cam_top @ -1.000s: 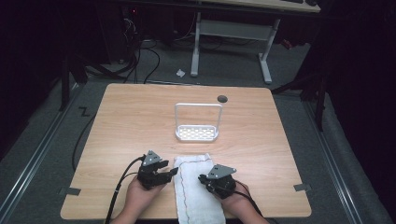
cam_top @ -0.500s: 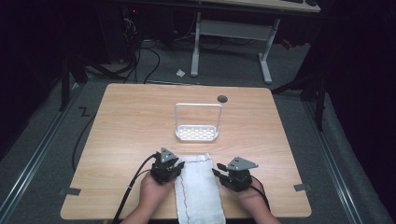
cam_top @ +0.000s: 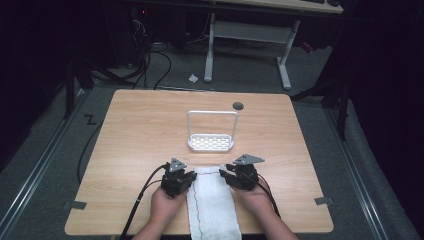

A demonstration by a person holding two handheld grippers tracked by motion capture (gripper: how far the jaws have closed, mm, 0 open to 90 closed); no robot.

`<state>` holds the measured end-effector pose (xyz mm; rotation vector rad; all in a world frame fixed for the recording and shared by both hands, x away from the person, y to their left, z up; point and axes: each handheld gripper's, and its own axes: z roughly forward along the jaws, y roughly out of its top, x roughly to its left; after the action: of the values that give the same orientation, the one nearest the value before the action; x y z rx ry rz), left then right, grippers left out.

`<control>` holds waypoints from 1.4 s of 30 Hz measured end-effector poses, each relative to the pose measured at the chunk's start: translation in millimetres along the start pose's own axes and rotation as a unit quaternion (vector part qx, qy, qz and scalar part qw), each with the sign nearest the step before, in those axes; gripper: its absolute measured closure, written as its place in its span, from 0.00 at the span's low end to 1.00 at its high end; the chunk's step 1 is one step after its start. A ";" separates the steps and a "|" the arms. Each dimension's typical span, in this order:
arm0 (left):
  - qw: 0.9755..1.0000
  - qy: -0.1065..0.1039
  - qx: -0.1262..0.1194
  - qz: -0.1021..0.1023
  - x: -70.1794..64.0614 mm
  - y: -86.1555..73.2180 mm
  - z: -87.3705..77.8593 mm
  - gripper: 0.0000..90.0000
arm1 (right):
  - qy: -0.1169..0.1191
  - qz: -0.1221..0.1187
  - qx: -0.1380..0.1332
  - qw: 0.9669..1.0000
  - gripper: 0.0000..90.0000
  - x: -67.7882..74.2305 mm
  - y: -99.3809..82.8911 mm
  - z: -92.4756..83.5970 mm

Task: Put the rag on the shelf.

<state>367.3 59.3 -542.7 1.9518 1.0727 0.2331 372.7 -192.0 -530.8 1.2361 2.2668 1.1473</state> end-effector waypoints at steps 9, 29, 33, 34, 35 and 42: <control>1.000 0.000 0.000 -0.001 0.1 -0.1 -0.2 0.92 | -0.015 0.011 0.007 1.000 0.72 4.6 -6.3 6.1; 0.998 -0.017 -0.043 -0.030 5.2 -5.3 -10.3 0.94 | -0.021 -0.021 -0.034 0.999 0.95 21.8 -13.0 -6.3; 0.998 -0.013 -0.060 -0.036 0.7 -5.9 -13.9 0.94 | -0.031 -0.026 -0.051 0.998 0.95 24.8 -12.2 -9.2; 0.997 -0.006 -0.069 -0.032 -3.2 -5.7 -15.9 0.94 | -0.036 -0.028 -0.058 0.997 0.95 26.1 -11.3 -10.8; 0.997 0.001 -0.077 -0.027 -5.7 -5.3 -17.5 0.94 | -0.037 -0.030 -0.066 0.997 0.95 27.6 -10.4 -12.9; 0.990 0.016 -0.136 -0.016 -20.9 6.0 -33.8 0.94 | -0.050 -0.047 -0.098 0.993 0.95 32.2 -4.4 -21.1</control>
<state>340.4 62.4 -513.0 1.6911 1.0343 0.3745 339.0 -177.8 -517.7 1.0741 2.0612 1.2132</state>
